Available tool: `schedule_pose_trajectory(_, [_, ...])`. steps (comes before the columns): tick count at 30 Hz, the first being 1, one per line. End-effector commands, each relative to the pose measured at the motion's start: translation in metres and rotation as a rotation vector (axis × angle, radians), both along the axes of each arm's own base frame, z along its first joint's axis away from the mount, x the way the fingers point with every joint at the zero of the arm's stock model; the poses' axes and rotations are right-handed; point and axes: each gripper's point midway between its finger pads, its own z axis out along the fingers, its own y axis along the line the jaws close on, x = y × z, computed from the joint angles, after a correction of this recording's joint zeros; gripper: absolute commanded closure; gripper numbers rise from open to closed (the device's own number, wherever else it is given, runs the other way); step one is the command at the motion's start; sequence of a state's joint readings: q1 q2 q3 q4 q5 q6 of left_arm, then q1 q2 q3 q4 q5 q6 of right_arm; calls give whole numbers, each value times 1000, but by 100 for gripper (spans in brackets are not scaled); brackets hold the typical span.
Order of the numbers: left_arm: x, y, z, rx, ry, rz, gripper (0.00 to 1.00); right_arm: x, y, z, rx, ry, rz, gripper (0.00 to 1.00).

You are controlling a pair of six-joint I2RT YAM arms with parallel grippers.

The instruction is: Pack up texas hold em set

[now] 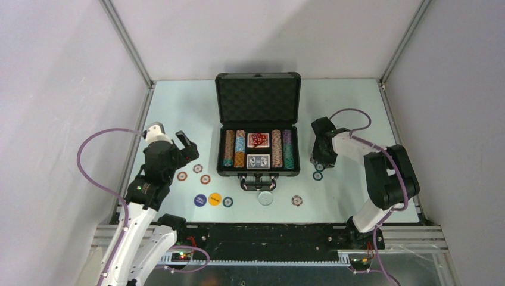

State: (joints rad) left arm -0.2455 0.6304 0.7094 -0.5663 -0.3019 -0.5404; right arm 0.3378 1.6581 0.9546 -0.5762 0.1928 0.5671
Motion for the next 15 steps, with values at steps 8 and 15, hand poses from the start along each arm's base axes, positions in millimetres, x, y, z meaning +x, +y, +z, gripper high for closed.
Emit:
schedule_pose_trajectory(8, [4, 0, 19, 2, -46, -11, 2, -23, 9, -20, -2, 124, 50, 51])
schedule_pose_trajectory(15, [4, 0, 19, 3, -49, -9, 2, -18, 8, -13, -7, 88, 47, 58])
